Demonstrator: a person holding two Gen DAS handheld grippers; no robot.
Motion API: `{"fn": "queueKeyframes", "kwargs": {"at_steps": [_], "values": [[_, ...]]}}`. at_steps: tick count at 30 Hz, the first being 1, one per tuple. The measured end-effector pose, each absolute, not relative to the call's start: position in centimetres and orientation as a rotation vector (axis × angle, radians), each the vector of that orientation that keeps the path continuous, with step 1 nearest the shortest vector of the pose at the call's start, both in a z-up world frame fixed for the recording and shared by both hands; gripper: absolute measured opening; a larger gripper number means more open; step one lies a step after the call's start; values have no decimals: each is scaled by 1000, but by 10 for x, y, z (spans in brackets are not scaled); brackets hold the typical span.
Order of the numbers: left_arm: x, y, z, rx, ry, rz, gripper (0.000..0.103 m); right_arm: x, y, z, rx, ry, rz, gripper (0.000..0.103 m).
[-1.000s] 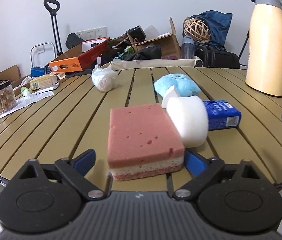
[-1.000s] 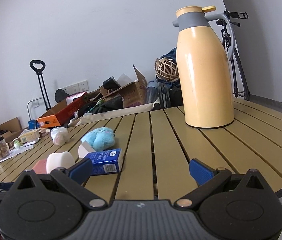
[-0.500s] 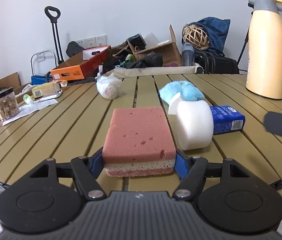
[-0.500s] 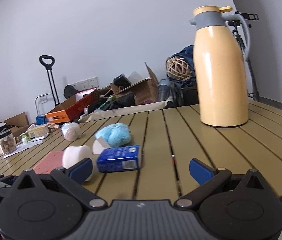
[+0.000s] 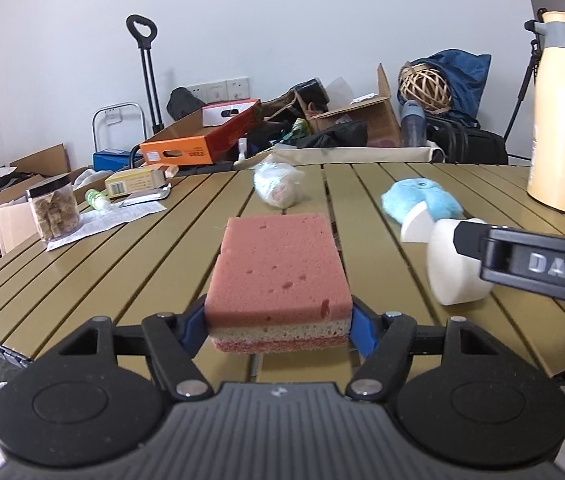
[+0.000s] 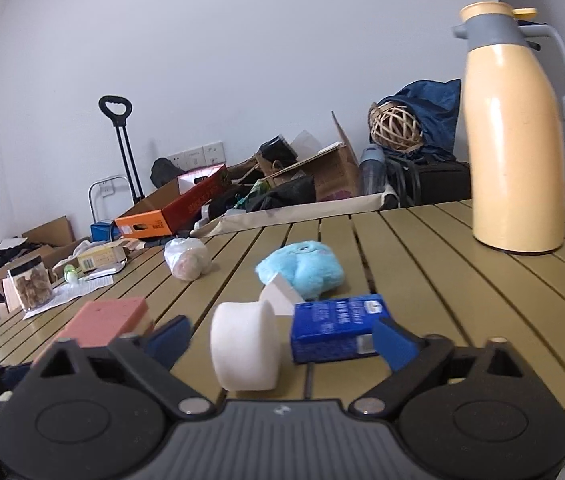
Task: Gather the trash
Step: 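Close the right tool on the white tape roll while the left tool holds the sponge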
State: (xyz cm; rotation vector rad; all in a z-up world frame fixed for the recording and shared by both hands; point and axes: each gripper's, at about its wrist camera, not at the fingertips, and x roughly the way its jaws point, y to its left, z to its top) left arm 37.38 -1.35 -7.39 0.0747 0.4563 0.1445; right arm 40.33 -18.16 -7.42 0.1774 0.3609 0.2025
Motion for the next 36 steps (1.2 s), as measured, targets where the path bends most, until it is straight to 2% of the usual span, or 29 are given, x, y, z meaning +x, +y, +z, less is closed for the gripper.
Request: {"fn": "queueKeyframes", "kwargs": {"at_steps": [5,7,9,20,36], "values": [[374,-9,-74,73,456,150,71,413,-166,-80,168,378,250,58],[374,-8,-74,72,456,152,71,414,-161,-82,164,384,266,35],[373,-7,-74,72,456,154,71,414,-158,-83,162,393,284,30],[363,-8,-72,73,445,143,71,389,-163,-72,181,333,354,28],[284,-8,-65,84,386,101,71,307,-175,-54,155,256,399,28]]}}
